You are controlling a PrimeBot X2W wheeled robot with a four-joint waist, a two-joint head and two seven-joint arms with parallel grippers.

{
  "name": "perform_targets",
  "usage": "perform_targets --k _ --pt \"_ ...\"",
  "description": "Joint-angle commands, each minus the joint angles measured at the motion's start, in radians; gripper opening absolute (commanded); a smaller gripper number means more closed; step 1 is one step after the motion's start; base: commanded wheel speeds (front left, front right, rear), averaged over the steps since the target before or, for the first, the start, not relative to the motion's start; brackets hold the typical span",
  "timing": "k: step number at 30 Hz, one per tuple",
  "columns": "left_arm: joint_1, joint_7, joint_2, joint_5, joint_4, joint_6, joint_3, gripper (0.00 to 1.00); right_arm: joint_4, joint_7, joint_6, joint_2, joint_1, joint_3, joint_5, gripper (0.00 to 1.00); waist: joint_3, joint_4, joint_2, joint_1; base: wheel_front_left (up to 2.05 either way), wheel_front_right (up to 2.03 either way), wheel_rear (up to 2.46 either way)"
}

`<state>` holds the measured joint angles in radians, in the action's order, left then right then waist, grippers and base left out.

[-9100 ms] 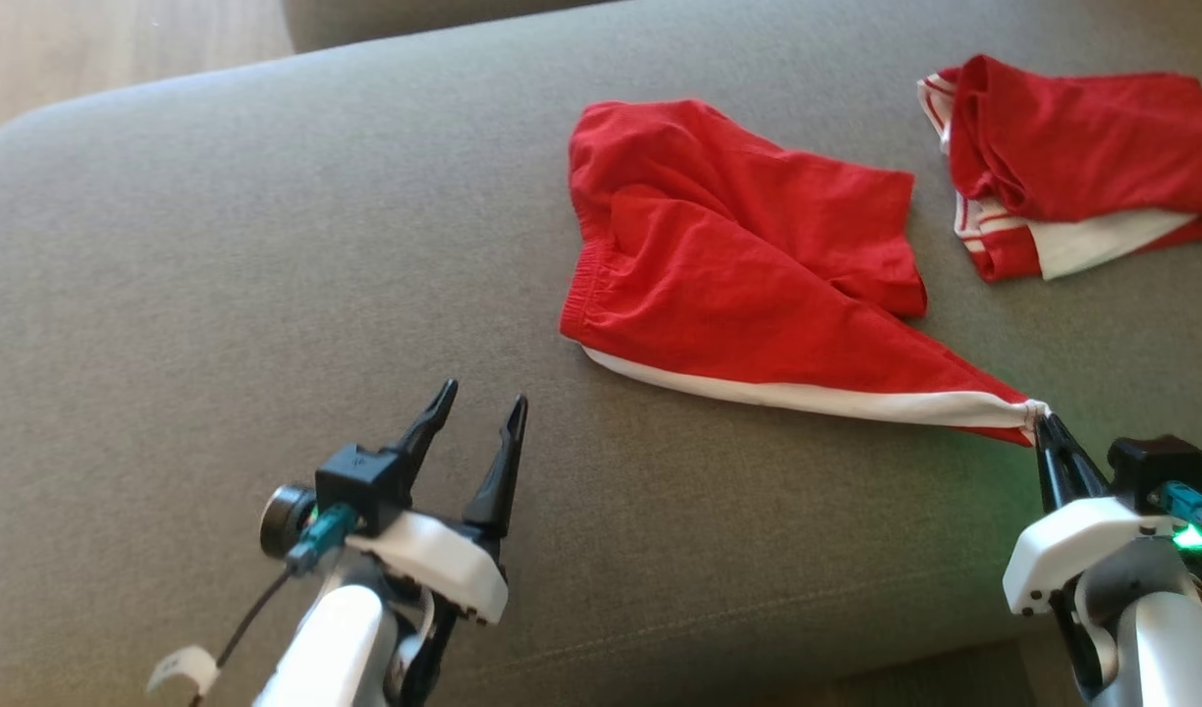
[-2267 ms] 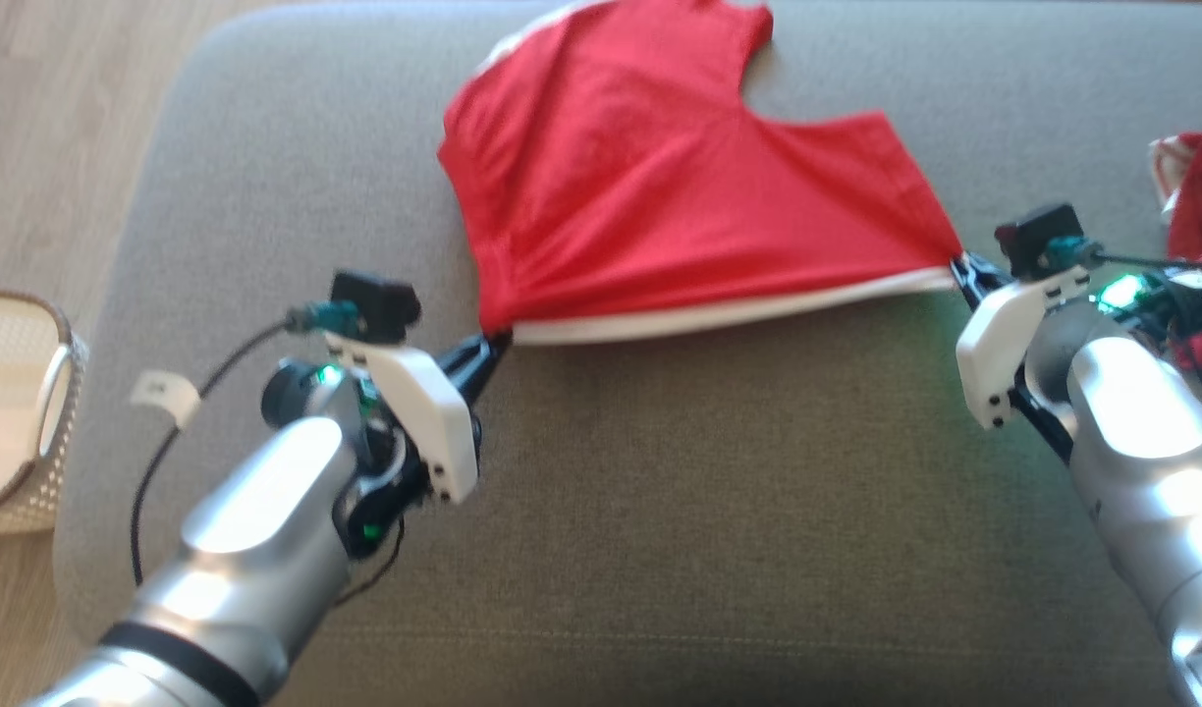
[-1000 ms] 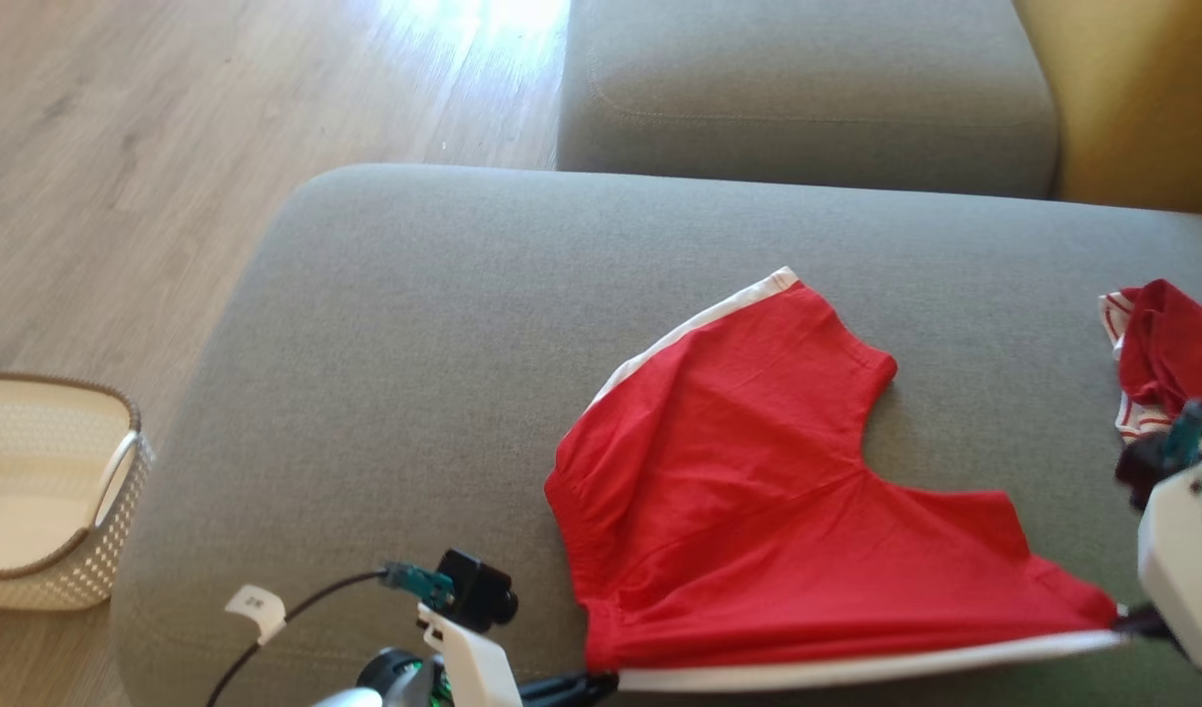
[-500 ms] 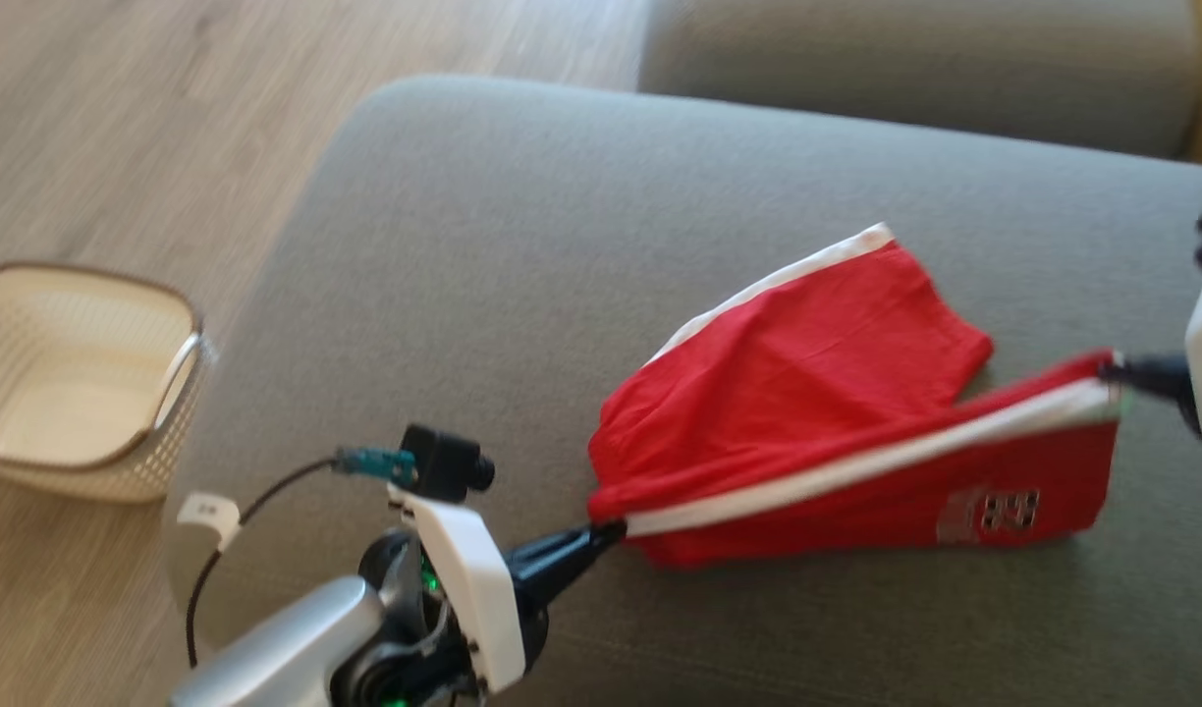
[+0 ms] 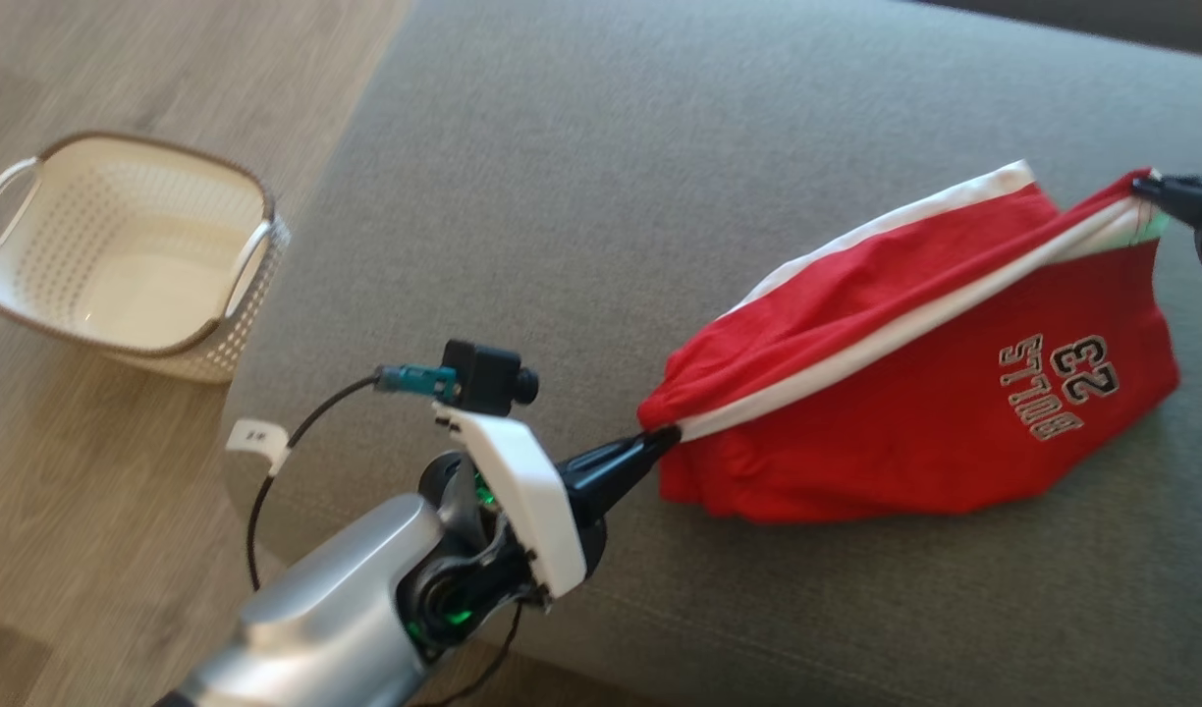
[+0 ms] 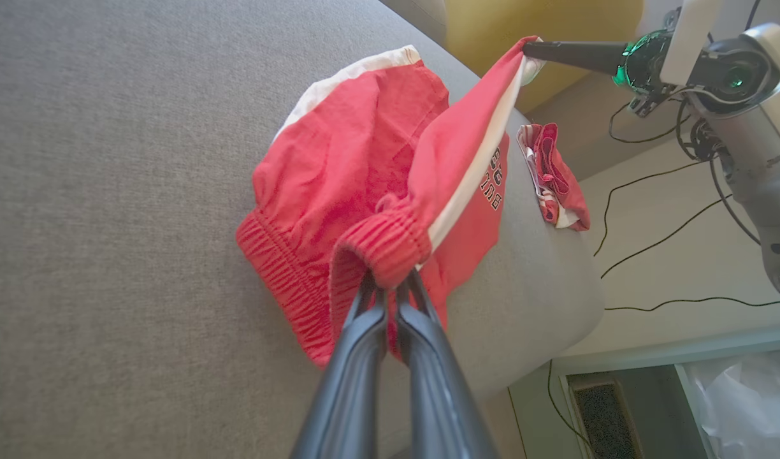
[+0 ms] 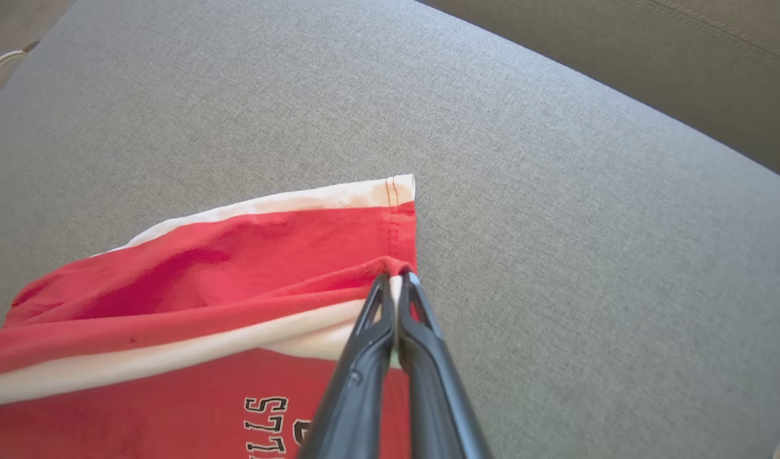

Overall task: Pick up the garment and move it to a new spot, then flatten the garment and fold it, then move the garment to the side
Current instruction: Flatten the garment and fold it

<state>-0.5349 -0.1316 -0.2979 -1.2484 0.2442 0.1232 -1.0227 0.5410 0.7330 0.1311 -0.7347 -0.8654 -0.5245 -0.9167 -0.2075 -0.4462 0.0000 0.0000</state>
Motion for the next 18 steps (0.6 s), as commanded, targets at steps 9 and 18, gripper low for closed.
perform_targets --k 9,18 --pt "-0.122 0.054 0.048 -0.025 0.068 0.007 0.01 0.0 0.066 -0.072 0.0 0.032 -0.1 0.001 0.084 0.0 -0.102 -0.044 0.0 0.0 0.0 0.0 0.0" --pt "-0.177 0.121 0.073 -0.067 0.108 0.007 -0.021 0.0 0.107 -0.137 0.0 0.06 -0.165 -0.034 0.123 0.0 -0.162 -0.05 0.0 0.0 0.0 0.0 0.0"
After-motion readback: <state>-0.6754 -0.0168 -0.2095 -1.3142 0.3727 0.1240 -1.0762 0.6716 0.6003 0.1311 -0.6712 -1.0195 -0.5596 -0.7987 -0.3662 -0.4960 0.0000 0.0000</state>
